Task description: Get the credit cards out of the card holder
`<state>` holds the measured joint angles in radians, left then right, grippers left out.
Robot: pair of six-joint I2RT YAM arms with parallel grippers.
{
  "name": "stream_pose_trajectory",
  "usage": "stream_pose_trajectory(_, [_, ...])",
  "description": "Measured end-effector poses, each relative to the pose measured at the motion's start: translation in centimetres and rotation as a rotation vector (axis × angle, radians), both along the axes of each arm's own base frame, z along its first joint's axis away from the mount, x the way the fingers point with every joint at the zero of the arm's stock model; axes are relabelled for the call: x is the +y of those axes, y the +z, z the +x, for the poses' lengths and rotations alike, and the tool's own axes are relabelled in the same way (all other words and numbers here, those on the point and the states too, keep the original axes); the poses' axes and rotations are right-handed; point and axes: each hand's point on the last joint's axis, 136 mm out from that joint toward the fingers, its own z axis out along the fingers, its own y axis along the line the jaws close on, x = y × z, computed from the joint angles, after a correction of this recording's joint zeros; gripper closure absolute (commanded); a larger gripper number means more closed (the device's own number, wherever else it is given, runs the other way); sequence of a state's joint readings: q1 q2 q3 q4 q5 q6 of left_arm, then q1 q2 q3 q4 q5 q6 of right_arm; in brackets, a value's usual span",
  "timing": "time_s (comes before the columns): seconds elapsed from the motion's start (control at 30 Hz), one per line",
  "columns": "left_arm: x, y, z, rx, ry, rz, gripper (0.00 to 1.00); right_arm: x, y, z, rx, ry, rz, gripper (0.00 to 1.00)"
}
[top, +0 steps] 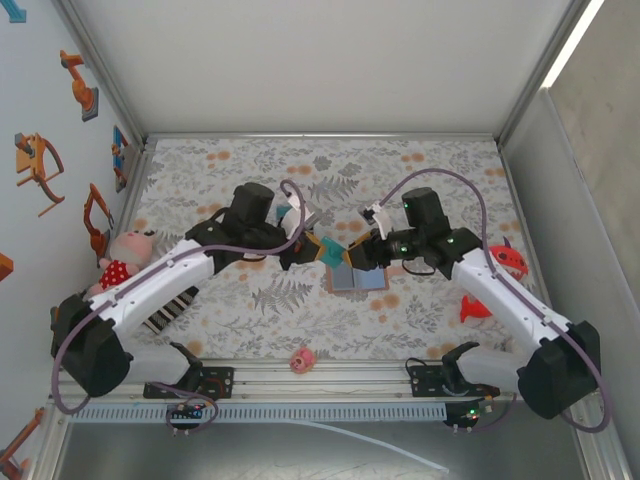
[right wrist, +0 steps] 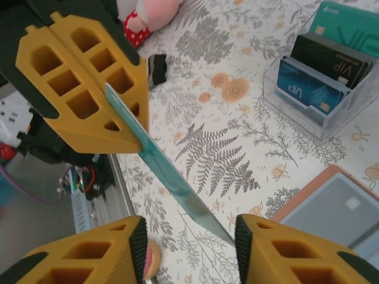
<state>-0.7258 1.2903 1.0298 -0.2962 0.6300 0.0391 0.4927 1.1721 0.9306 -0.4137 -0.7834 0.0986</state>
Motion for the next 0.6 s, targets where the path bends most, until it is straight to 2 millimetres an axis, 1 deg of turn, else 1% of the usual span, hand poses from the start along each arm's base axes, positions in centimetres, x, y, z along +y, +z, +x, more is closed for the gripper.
stream_pose_trajectory(0.17, [1.6,2.7,0.0,-0.078,0.107,-0.083,0.96,-0.3,1.6,0.1,-0.053,-0.059,0.067,0.43])
stream_pose_trajectory(0.33, [2.6,4.8,0.4,-0.113,0.208,-0.183,0.95,-0.1,1.6,0.4,-0.044,-0.111,0.159,0.43])
stream_pose_trajectory(0.5, [2.5,6.1,0.9,-0.094,0.263,-0.283,0.95,0.5,1.7,0.9,-0.037,-0.139,0.268,0.43])
stream_pose_trajectory(0.6, [2.3,6.5,1.2,-0.069,0.28,-0.328,0.95,1.1,2.9,1.2,-0.055,-0.135,0.337,0.44])
